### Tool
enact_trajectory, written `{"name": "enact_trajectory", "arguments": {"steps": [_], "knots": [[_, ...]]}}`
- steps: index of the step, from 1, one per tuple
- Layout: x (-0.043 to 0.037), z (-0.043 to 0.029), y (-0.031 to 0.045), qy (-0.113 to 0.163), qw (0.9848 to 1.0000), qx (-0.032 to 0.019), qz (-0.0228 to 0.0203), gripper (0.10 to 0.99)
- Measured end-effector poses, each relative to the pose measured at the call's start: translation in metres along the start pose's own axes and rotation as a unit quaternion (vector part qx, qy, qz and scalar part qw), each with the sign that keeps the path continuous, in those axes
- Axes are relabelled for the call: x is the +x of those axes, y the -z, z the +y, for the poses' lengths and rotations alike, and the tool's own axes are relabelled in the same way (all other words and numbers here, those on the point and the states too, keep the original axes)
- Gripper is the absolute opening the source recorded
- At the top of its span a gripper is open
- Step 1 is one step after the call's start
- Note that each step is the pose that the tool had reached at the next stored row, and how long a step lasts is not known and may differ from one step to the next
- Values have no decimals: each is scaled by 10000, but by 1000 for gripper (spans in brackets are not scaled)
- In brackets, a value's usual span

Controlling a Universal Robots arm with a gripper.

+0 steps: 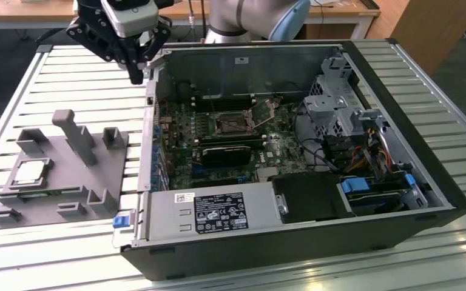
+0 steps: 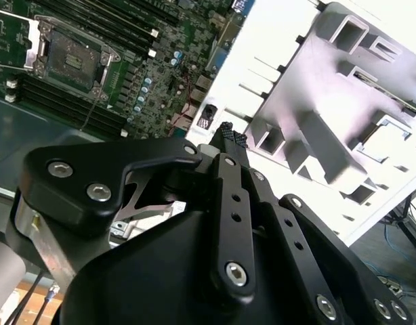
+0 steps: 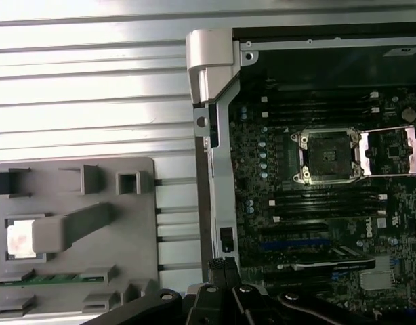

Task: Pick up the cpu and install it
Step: 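Reach for the cpu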

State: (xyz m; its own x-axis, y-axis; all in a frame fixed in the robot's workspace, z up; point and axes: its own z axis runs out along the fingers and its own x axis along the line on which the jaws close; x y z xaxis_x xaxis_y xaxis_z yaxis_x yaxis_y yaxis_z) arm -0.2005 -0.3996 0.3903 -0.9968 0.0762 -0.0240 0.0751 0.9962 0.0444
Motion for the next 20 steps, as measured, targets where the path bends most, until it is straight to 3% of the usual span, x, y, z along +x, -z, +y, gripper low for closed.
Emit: {"name": "enact_trajectory", "arguments": {"steps": [20], "knots": [[214, -27, -11, -1, 10000, 1, 13, 106]]}}
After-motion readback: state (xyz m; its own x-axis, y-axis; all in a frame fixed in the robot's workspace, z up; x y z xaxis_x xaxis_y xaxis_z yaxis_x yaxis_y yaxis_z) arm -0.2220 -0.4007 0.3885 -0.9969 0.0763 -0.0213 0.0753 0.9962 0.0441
